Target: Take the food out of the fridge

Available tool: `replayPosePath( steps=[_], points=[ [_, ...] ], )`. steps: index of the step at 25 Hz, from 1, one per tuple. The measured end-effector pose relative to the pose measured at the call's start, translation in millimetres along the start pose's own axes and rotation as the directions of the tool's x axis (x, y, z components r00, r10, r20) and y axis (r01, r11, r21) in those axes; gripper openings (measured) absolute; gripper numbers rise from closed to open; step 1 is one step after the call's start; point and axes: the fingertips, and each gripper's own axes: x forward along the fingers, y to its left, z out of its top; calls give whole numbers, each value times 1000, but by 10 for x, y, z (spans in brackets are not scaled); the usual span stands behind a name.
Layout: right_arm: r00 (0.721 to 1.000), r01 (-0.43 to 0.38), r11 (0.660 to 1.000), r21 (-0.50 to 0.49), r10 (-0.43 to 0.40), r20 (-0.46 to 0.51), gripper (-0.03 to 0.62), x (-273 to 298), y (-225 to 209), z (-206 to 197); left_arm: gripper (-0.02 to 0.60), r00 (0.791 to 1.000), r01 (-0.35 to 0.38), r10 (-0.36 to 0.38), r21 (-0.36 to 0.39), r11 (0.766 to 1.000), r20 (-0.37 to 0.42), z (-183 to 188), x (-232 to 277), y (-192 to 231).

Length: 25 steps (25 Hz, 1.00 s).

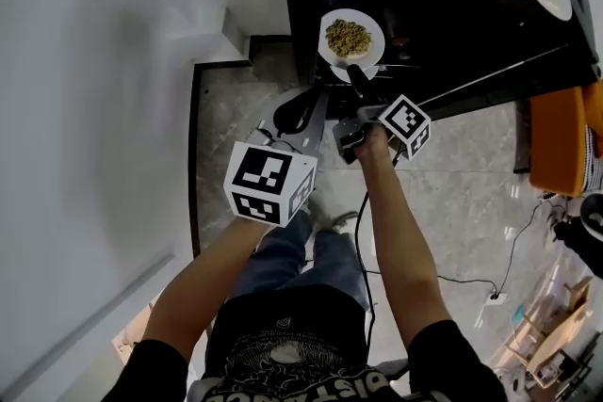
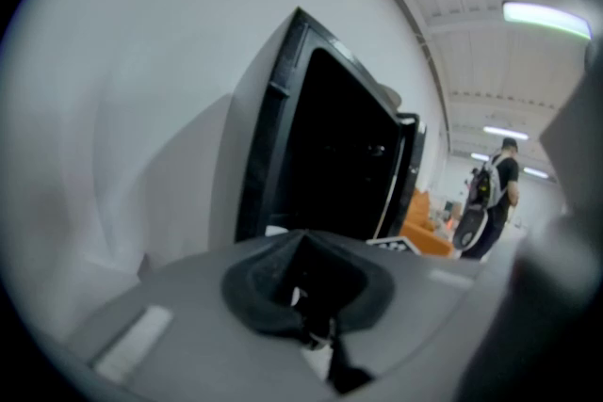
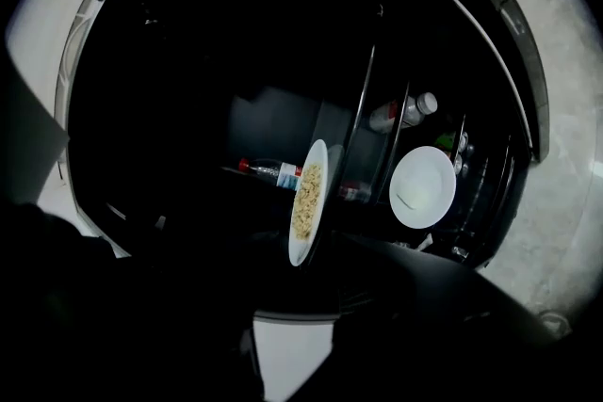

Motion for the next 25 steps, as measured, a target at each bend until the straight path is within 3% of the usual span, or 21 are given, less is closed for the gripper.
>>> replayPosePath(
  steps=[7,10,15,25],
  points=[
    [1000,-14,993,119,10,29,133,195,-73,81,2,999,-23,23,-6,1000,-31,-103,-27,179],
    [999,-5,985,170,-1,35,66,196,-143,67,2,999,-19,18,-3,1000,-36,-110,-17,183],
    [999,12,967,253,-23,39,38,161,-195,56,2,999,-7,7,4,1000,-32,-36,-13,164],
    [997,71,964,257,-75,7,40,121,-146,29,2,999,-10,10,15,1000,-32,40,-20,208]
  ],
)
